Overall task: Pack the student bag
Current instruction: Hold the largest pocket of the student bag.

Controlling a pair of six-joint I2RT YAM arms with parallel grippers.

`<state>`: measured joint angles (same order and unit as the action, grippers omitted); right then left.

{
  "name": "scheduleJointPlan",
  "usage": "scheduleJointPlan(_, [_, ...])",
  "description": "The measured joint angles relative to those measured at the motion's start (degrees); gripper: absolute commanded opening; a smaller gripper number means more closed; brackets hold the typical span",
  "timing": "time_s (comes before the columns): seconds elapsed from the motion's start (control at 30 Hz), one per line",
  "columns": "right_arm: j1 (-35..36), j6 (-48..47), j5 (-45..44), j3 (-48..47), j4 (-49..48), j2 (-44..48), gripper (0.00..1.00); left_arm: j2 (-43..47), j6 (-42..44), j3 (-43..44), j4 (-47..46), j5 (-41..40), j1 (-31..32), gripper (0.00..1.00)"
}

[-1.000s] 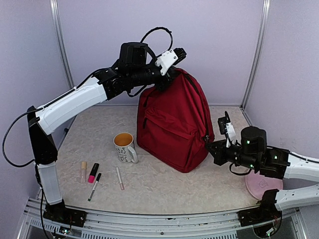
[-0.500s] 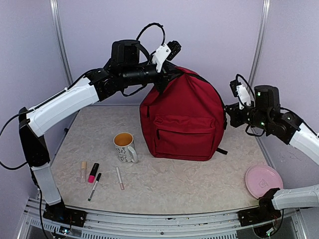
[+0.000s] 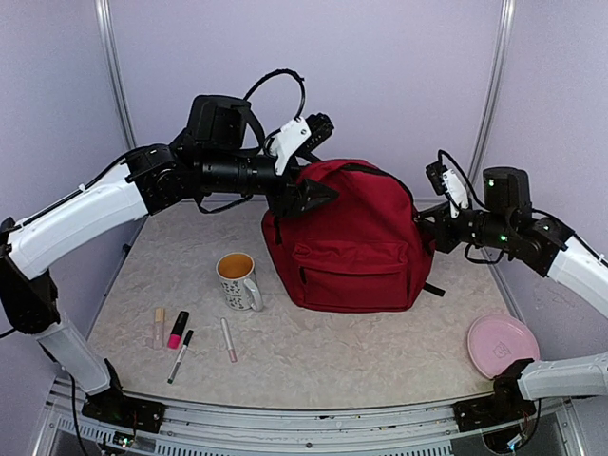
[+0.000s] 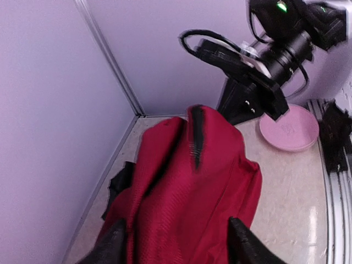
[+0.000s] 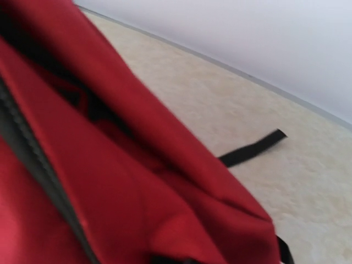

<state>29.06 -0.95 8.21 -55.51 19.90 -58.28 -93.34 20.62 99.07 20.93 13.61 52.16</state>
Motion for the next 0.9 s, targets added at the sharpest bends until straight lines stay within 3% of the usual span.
scheduleJointPlan(0.13, [-0.2, -0.7, 3.3, -2.1, 0.8, -0.9, 0.00, 1.7, 7.2, 0.1, 8.3, -2.2, 6.9, 0.94])
scheduleJointPlan(0.2, [-0.3, -0.8, 4.7, -3.1, 1.0, -1.5, 0.00, 2.0, 9.0, 0.9, 11.7, -1.8, 9.2, 0.99])
scheduleJointPlan(0.5, [-0.3, 0.6, 12.4, -3.9, 0.1, -3.1, 0.00, 4.2, 11.0, 9.7, 11.7, 1.6, 11.0, 0.99])
scheduleJointPlan(0.7, [-0.2, 1.6, 15.1, -3.9, -0.9, -3.8, 0.00, -14.6, 11.6, 34.7, 16.2, -7.1, 11.5, 0.99])
scheduleJointPlan(0.83, [-0.2, 2.0, 15.8, -3.9, -0.9, -3.8, 0.00, -24.4, 14.7, 39.6, 21.6, -10.9, 10.8, 0.98])
scheduleJointPlan(0.9, [-0.2, 2.1, 15.8, -3.9, -0.9, -3.8, 0.00, -27.0, 15.8, 39.3, 24.5, -11.0, 10.2, 0.82])
